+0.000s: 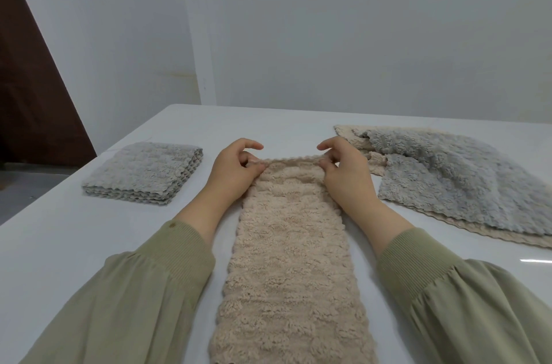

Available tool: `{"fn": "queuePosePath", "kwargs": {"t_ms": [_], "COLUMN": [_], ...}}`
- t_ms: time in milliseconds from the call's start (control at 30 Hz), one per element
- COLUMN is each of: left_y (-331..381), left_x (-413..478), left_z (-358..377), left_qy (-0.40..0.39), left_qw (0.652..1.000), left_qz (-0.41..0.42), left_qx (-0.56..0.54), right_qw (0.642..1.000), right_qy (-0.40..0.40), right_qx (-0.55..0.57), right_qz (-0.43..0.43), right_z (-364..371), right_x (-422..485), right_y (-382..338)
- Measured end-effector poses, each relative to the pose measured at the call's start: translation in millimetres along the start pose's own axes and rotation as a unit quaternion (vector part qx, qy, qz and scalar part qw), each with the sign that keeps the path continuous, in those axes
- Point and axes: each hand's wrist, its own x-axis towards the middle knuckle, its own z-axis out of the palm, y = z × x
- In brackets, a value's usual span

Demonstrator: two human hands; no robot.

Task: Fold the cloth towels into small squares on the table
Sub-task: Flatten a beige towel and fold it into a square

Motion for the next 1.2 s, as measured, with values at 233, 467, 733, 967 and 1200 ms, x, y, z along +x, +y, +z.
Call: {"fn": "queuePosePath", "kwargs": {"t_ms": [233,467,733,967,1200], "left_y": [0.4,5.9,6.3,20.9,33.1], "left_x": [-0.7,-2.8,-3.3,-16.1,-58.0], "left_z": [-0.1,4.2,4.2,6.3,-4.8], "left_qy": [-0.014,-0.012,0.076,0.26,0.22], "left_qw": [0.999,0.977,0.978,0.915,0.941], "left_qz": [-0.001,-0.007,0.056,0.221,0.189], "left_qx": [0.05,0.211,0.185,0.216,0.173], "right_qw": [0.997,0.992,0.995,0.973,0.985], "right_qy": [-0.01,-0.06,-0.028,0.183,0.163], "right_qx": [-0.076,-0.108,-0.09,-0.131,-0.048], "right_qz": [-0.006,0.039,0.029,-0.046,-0.036], "right_z": [-0.6,-2.7,-5.7,-3.4,-11.5], "right_x": [1.9,5.8,3.5,-8.7,-41.5], "right_y": [0.2,1.5,-0.4,-25.9,-35.2]}}
